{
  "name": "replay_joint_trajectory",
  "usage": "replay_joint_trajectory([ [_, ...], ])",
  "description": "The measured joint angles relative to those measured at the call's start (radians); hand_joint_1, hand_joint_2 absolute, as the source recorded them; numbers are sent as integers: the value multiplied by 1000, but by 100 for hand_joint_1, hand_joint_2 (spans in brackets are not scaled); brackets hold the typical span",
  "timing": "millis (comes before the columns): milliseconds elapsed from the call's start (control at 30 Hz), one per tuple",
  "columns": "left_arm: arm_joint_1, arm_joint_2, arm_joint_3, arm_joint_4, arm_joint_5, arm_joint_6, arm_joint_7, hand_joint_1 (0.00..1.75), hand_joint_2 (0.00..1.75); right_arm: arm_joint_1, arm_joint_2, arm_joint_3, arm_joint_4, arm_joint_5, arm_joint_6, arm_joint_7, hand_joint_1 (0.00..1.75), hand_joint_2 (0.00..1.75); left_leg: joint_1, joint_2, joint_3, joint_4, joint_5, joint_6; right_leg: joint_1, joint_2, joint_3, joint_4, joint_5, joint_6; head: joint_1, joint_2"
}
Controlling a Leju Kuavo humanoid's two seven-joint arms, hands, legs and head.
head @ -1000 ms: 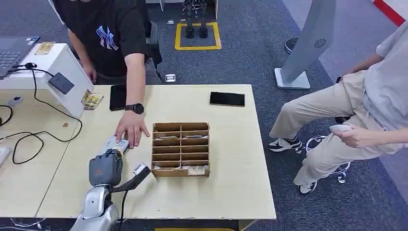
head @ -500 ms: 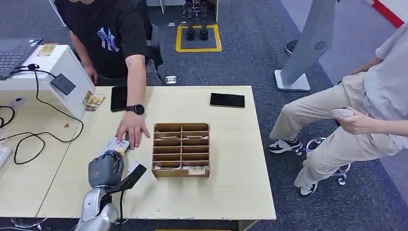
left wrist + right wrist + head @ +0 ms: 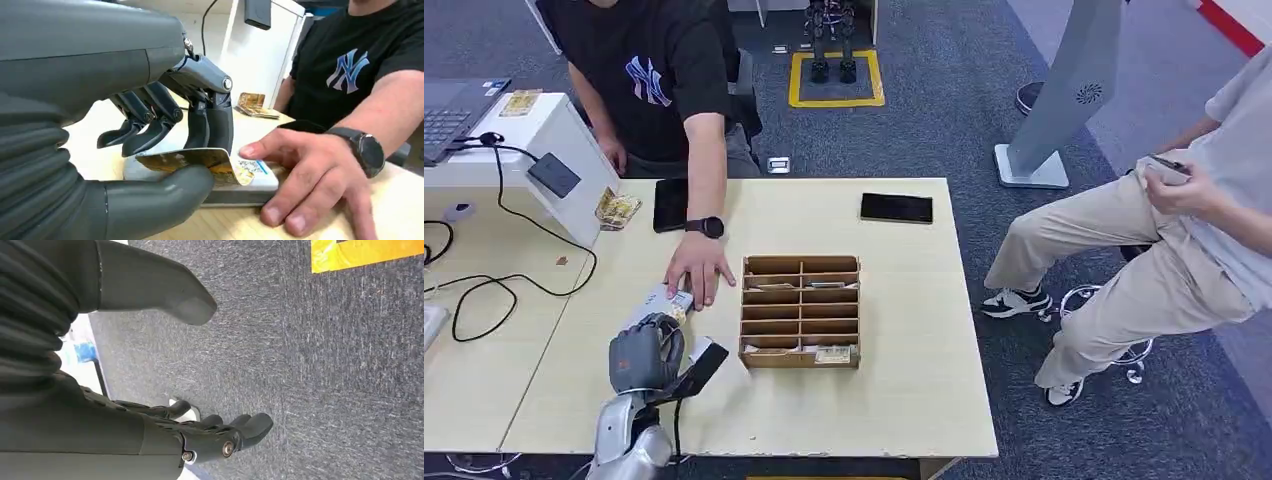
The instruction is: Pass the card to the sensor for recognition and then transmit it.
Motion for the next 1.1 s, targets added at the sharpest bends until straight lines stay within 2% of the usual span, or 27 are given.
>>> replay_joint_trajectory([
  [133, -2, -5, -13, -33, 73, 0, -18, 175, 175, 1, 7, 11, 1, 0, 0, 13, 0, 175, 0, 0, -2, 0, 1, 0, 0, 1, -1, 0, 1, -1, 0, 0],
  [200, -4, -13, -21, -54, 148, -10, -65, 175, 175, 1, 12, 19, 2, 0, -6, 20, 0, 175, 0, 1, -3, 1, 1, 0, 0, 1, -2, 0, 1, -1, 0, 0],
  [233, -5, -22, -21, -77, 235, -33, -115, 175, 175, 1, 15, 21, 2, 0, -6, 20, 0, 175, 0, 0, -3, 1, 1, 0, 0, 1, -3, 0, 1, -1, 0, 0],
  [267, -7, -35, -21, -116, 366, -73, -151, 175, 175, 2, 21, 23, -1, 0, -6, 20, 0, 175, 0, 0, -4, 1, 1, 0, 0, 1, -4, 0, 1, -1, 0, 0],
  [333, -14, -67, -32, -197, 541, -133, -135, 175, 175, 1, 34, 25, -11, 0, -9, 20, 0, 175, 0, 0, -7, 1, 1, 1, 0, 1, -5, 0, 2, 0, 0, 0],
  [433, -30, -103, -68, -295, 750, -172, -119, 175, 175, 1, 39, 26, -10, 0, -33, 20, 0, 175, 0, 1, -7, 1, 1, 1, 0, 1, -5, 0, 2, 0, 1, 0],
  [533, -50, -121, -98, -338, 941, -195, -122, 175, 175, 2, 40, 26, -9, 0, -48, 20, 0, 175, 0, 1, -8, 2, 1, 1, 0, 2, -7, 0, 2, 0, 0, 0],
  [667, -90, -127, -120, -340, 1030, -194, -132, 175, 175, 2, 40, 35, -8, 0, -56, 20, 0, 175, 0, 1, -8, 1, 1, 1, 0, 2, -7, 0, 2, 0, 0, 0],
  [1100, -124, -127, -167, -333, 1100, -180, -139, 175, 175, 1, 40, 63, -7, 0, -53, 36, 0, 175, 0, 2, -9, 2, 1, 1, 0, 3, -9, 0, 2, 0, 0, 0],
])
